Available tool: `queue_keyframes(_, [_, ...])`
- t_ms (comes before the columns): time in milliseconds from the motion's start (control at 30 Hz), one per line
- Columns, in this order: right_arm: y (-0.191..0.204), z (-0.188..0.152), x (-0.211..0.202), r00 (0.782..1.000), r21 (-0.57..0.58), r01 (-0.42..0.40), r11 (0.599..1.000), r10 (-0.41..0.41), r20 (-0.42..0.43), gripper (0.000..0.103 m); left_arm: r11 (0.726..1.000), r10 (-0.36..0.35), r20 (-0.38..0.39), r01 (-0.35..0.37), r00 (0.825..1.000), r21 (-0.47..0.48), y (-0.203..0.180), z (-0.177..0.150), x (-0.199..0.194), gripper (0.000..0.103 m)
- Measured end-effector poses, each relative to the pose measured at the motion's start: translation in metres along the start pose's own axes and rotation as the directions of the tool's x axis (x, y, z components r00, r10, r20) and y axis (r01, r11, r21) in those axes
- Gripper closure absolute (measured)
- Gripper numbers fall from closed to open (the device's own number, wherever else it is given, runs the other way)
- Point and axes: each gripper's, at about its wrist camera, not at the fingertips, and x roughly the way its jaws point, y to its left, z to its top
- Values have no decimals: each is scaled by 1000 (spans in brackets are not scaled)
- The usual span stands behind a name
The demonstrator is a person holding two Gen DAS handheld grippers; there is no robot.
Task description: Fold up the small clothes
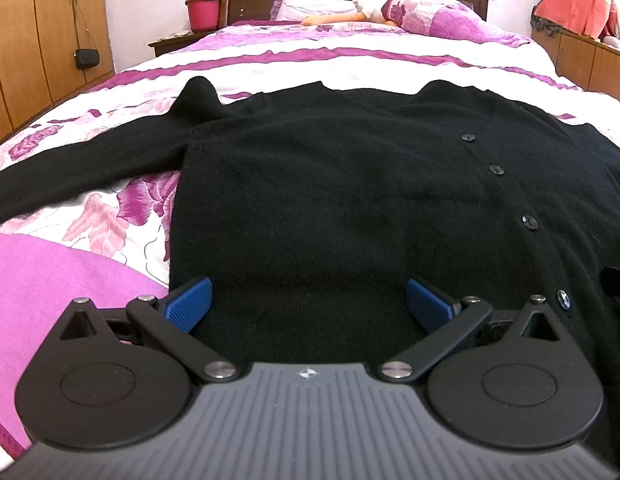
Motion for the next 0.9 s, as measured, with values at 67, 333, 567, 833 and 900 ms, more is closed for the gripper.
queue_keyframes(67, [0, 0, 0, 1000, 4, -4, 1000, 4, 0, 0, 1000, -1, -3, 1, 1000, -1, 2, 3, 3, 0])
queue_keyframes(333, [2, -1, 0, 1000, -4, 6, 1000, -6, -7, 0, 1000, -4, -15, 4, 1000, -6, 2, 5, 6, 0])
queue_keyframes(567, [2, 0, 1, 1000, -4, 10, 1000, -10, -14, 0, 1000, -7, -26, 7, 1000, -4, 3, 7, 7, 0])
queue_keyframes(833, [4, 1, 2, 1000, -4, 18, 1000, -18, -23, 0, 1000, -8, -29, 8, 1000, 2, 3, 7, 8, 0])
queue_keyframes(900, [4, 1, 3, 999, -6, 22, 1000, -22, -26, 0, 1000, -10, -32, 10, 999, 3, 3, 8, 7, 0])
